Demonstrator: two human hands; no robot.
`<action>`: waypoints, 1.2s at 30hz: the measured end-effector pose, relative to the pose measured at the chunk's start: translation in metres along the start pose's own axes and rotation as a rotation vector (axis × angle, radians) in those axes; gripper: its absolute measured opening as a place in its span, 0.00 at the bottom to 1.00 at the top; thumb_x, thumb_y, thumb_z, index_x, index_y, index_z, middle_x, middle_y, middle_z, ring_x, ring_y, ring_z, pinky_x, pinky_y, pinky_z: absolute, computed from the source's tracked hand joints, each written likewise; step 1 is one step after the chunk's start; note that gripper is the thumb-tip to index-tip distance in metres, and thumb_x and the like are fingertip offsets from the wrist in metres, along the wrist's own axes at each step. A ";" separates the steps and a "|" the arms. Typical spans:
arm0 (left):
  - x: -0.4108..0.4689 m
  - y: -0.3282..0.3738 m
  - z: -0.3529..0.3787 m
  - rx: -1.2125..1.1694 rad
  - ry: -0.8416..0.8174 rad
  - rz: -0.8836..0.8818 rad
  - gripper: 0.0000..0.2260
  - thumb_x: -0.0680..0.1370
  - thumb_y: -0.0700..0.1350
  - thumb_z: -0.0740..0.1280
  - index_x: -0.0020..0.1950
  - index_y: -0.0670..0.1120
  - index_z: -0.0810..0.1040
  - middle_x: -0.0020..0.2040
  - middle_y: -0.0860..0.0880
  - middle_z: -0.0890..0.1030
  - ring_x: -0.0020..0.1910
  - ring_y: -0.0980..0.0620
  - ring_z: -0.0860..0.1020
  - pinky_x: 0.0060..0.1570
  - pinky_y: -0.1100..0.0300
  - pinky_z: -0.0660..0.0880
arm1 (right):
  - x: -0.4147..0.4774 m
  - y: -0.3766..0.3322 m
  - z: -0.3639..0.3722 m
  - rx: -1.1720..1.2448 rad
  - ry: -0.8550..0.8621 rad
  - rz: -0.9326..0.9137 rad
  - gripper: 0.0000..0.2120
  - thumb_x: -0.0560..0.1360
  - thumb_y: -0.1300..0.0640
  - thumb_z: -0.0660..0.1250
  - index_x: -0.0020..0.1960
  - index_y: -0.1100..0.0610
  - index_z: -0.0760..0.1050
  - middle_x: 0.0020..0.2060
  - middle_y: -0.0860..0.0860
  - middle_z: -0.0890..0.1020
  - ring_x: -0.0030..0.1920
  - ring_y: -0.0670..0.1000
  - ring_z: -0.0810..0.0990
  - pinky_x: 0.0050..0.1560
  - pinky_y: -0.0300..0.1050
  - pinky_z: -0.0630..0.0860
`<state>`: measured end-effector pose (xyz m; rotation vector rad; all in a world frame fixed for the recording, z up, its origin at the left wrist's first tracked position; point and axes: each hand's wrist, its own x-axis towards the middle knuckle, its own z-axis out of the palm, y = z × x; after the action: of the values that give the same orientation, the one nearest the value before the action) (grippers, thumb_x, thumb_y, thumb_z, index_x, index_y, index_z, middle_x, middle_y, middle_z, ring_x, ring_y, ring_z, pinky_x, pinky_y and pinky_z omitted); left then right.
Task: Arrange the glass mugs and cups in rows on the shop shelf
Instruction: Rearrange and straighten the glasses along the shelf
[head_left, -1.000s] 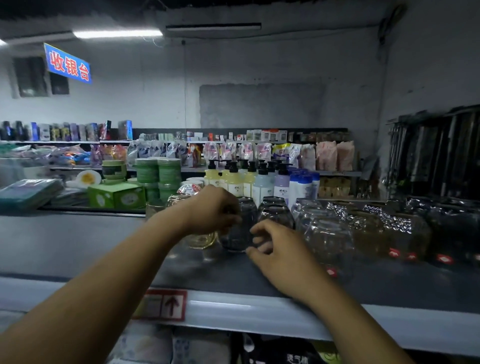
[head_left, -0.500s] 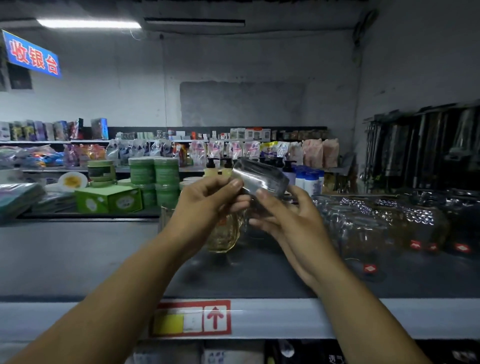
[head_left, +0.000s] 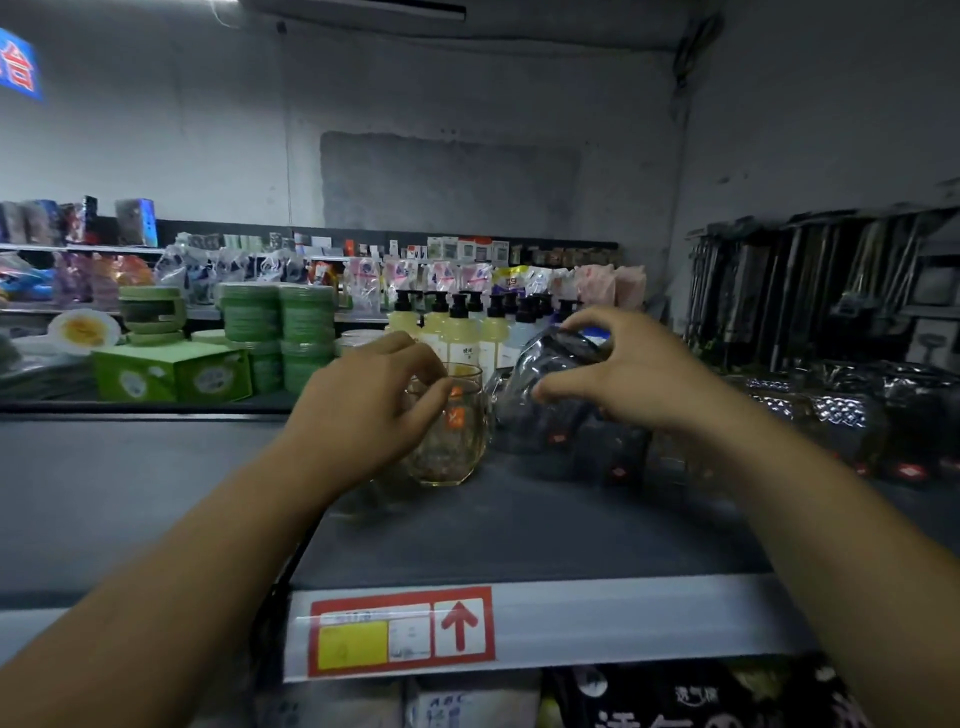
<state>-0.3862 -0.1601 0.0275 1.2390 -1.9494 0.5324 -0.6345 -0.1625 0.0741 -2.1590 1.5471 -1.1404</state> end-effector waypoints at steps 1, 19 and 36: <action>0.000 -0.001 0.002 0.000 -0.004 0.005 0.17 0.77 0.62 0.58 0.49 0.55 0.81 0.47 0.56 0.80 0.42 0.51 0.79 0.38 0.53 0.77 | 0.005 -0.003 0.001 -0.058 -0.046 0.001 0.32 0.62 0.43 0.82 0.63 0.44 0.75 0.57 0.47 0.80 0.50 0.50 0.79 0.48 0.46 0.77; -0.004 -0.018 0.026 -0.140 -0.047 0.127 0.07 0.79 0.49 0.69 0.51 0.47 0.79 0.43 0.53 0.75 0.39 0.57 0.71 0.41 0.60 0.67 | 0.034 -0.013 0.028 -0.490 -0.304 0.001 0.27 0.66 0.43 0.79 0.62 0.52 0.79 0.54 0.51 0.81 0.49 0.50 0.80 0.46 0.42 0.78; 0.074 -0.050 -0.019 -0.066 -0.237 0.055 0.10 0.81 0.54 0.65 0.55 0.50 0.81 0.49 0.55 0.82 0.43 0.61 0.78 0.40 0.64 0.73 | 0.069 -0.042 0.042 -0.276 -0.150 -0.212 0.22 0.75 0.44 0.73 0.65 0.52 0.77 0.57 0.49 0.81 0.53 0.48 0.80 0.52 0.46 0.77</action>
<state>-0.3524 -0.2122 0.0942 1.2569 -2.1848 0.3581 -0.5671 -0.2160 0.1023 -2.5753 1.5140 -0.8357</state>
